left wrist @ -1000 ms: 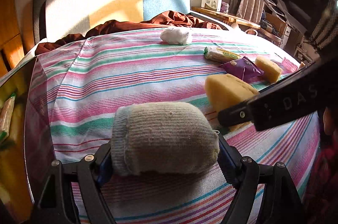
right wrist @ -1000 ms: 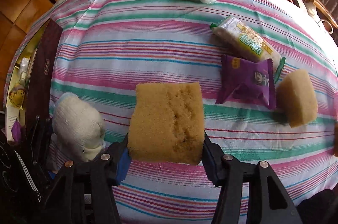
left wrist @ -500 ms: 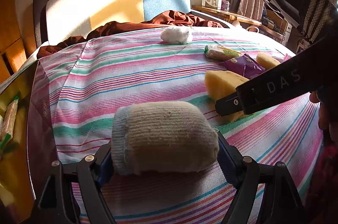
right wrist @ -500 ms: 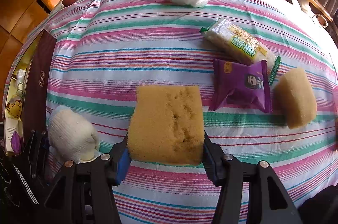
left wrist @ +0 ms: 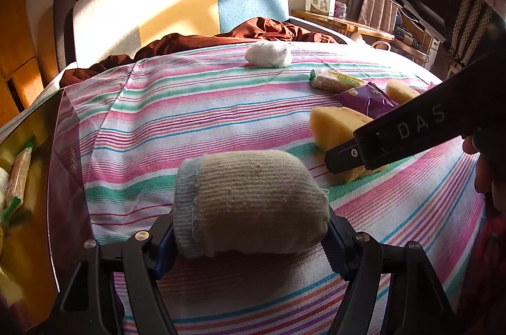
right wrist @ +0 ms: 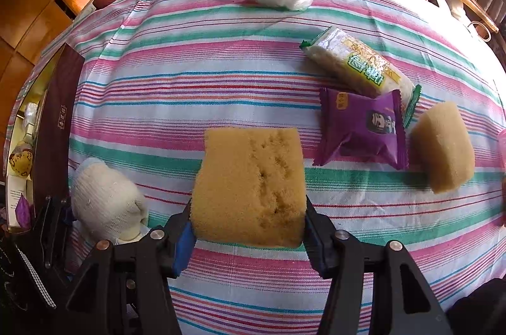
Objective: Organize objects
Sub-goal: 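Lift the beige pouch with the left gripper while the right lifts the sponge, then carry the beige pouch into the gold tray and open the left gripper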
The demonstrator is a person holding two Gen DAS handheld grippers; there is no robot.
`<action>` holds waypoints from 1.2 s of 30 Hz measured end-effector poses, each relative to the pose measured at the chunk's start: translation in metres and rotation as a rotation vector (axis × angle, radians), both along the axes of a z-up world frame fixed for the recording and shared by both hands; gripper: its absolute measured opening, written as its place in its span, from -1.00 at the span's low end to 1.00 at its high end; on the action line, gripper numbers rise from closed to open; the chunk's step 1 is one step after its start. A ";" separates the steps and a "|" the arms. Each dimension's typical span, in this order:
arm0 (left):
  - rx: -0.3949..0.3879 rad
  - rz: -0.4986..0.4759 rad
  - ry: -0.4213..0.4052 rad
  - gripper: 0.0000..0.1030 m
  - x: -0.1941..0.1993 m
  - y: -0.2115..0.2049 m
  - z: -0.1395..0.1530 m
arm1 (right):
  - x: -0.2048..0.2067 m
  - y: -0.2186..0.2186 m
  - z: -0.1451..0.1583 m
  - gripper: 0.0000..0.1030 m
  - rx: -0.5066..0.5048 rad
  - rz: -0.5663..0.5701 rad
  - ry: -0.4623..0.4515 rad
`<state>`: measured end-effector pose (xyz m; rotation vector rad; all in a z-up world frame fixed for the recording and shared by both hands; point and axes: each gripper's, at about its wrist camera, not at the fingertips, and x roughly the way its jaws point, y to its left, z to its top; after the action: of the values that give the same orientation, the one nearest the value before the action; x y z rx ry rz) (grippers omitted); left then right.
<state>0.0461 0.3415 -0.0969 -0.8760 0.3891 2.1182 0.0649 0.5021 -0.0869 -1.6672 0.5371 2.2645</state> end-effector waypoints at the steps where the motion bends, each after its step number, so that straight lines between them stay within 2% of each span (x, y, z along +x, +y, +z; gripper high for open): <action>1: -0.001 0.000 0.001 0.45 0.000 0.000 0.000 | 0.000 0.001 0.000 0.14 -0.001 -0.001 0.001; 7: -0.013 -0.002 -0.005 0.39 0.002 -0.004 0.004 | 0.000 0.003 0.000 0.14 -0.010 -0.005 0.007; 11: -0.003 -0.007 -0.058 0.39 0.004 -0.011 0.013 | 0.000 0.003 0.000 0.14 -0.011 -0.006 0.010; 14: 0.050 -0.025 -0.077 0.39 0.008 -0.023 0.035 | 0.000 0.003 0.000 0.14 -0.010 -0.006 0.009; 16: 0.080 -0.024 -0.056 0.39 0.010 -0.033 0.055 | 0.001 0.003 0.001 0.14 -0.006 -0.003 0.007; 19: 0.136 0.008 -0.058 0.39 -0.003 -0.054 0.084 | 0.000 0.001 0.001 0.14 0.001 -0.001 0.004; 22: 0.153 0.087 -0.051 0.40 -0.029 -0.079 0.100 | -0.001 -0.001 0.002 0.14 0.009 0.003 0.000; 31: 0.099 0.461 -0.112 0.40 -0.146 -0.196 0.095 | -0.003 -0.004 0.000 0.14 0.027 0.013 -0.009; 34: 0.064 0.533 -0.114 0.40 -0.179 -0.225 0.093 | -0.004 -0.005 0.000 0.14 0.028 0.014 -0.010; 36: 0.056 0.560 -0.151 0.41 -0.198 -0.240 0.087 | -0.004 -0.005 0.000 0.14 0.029 0.014 -0.010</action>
<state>-0.1517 0.1017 -0.0103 -1.2068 -0.0026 2.5258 0.0606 0.4967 -0.0871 -1.6728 0.4902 2.2613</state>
